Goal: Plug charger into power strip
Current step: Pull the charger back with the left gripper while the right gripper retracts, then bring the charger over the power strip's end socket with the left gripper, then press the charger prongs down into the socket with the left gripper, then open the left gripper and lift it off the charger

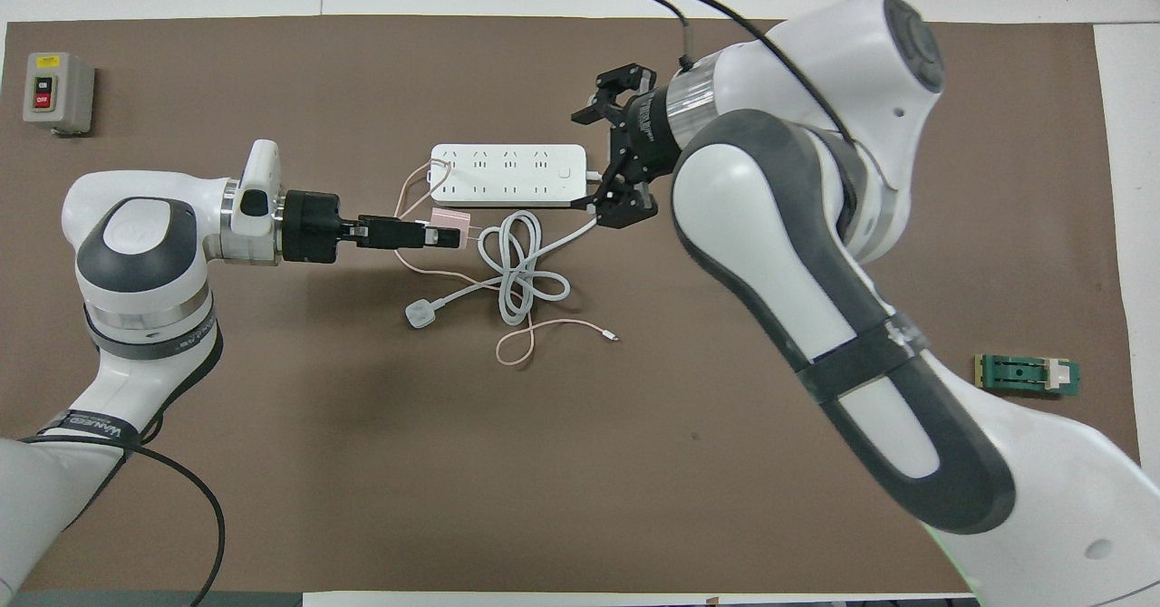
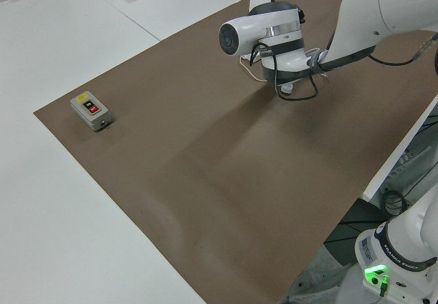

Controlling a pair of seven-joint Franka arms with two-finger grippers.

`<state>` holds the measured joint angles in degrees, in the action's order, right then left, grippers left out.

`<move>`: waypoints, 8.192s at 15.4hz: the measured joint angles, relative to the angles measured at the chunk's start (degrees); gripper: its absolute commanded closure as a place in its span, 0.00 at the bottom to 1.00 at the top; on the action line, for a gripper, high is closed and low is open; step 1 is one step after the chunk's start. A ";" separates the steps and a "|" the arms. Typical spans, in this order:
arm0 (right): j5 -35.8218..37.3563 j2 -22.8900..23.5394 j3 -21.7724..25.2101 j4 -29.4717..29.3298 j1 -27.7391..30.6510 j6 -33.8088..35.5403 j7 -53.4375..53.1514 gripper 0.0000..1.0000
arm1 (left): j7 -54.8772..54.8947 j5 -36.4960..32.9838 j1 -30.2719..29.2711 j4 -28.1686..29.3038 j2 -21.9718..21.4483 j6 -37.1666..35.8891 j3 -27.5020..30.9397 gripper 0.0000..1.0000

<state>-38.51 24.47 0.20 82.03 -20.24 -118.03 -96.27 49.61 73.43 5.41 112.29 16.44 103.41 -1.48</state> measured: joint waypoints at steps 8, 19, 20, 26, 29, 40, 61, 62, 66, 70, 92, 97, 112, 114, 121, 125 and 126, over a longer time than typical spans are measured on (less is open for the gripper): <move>12.32 -6.40 0.30 -0.63 11.96 17.90 38.45 0.00 | 0.12 -41.29 -1.24 -16.55 2.74 5.60 -0.21 1.00; 37.32 -16.75 0.34 -0.53 17.36 30.02 98.62 0.00 | 6.75 -52.66 8.89 -21.88 6.88 21.11 -1.24 1.00; 37.52 -18.00 0.34 -0.11 17.81 31.82 99.93 0.00 | 8.66 -53.78 9.80 -21.87 7.10 22.21 -1.26 1.00; 37.61 -25.71 0.33 7.79 18.76 36.66 101.20 0.00 | 12.13 -63.59 15.36 -21.32 7.58 23.47 -1.24 1.00; 37.67 -26.17 0.34 9.00 19.54 36.79 101.20 0.00 | 12.57 -71.36 15.99 -21.11 7.58 23.27 -1.24 1.00; 40.20 -26.17 0.07 9.34 19.81 35.18 97.93 0.00 | 14.33 -78.52 15.94 -14.12 7.41 29.24 -0.61 1.00; 40.24 -26.17 -0.12 9.36 19.80 33.44 94.85 0.00 | 14.08 -78.26 16.03 -10.86 7.73 34.31 -1.09 1.00; 40.24 -26.17 -0.12 9.36 19.80 33.44 94.85 0.00 | 13.75 -77.93 16.04 -10.83 7.73 34.40 -1.13 1.00; 40.24 -26.17 -0.08 9.36 19.81 33.44 94.84 0.00 | 13.47 -76.46 16.04 -10.46 7.81 34.81 -1.09 1.00; 40.24 -26.17 -0.06 9.36 19.81 33.44 94.84 0.00 | 13.47 -76.24 16.04 -10.39 7.82 34.93 -1.04 1.00; 40.24 -26.17 0.01 9.36 19.82 33.44 94.83 0.00 | 14.54 -71.82 15.34 -24.67 15.42 18.69 -0.76 1.00; 40.24 -26.17 0.02 9.36 19.83 33.44 94.83 0.00 | 16.55 -71.85 15.34 -25.49 15.99 18.12 -0.76 1.00; 40.24 -26.17 0.04 9.36 19.83 33.44 94.83 0.00 | 19.21 -72.03 15.43 -21.00 14.19 23.53 -0.72 1.00; 40.24 -26.17 0.04 9.36 19.83 33.44 94.83 0.00 | 19.21 -72.03 15.43 -20.97 14.18 23.57 -0.72 0.74; 40.24 -26.17 0.04 9.36 19.83 33.44 94.83 0.00 | 18.94 -71.44 15.86 -23.20 16.12 27.64 -1.20 0.00; 40.24 -26.17 0.04 9.36 19.83 33.44 94.83 0.00 | 18.78 -71.40 15.20 -24.15 11.66 24.79 -0.46 0.00; 40.24 -26.17 0.04 9.36 19.83 33.44 94.83 0.00 | 18.51 -71.39 14.75 -24.08 9.91 23.10 -0.34 0.00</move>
<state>1.74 -1.70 0.24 91.39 -0.40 -84.58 -1.44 68.12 2.04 20.16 88.22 26.35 126.51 -1.82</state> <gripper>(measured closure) 0.000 0.000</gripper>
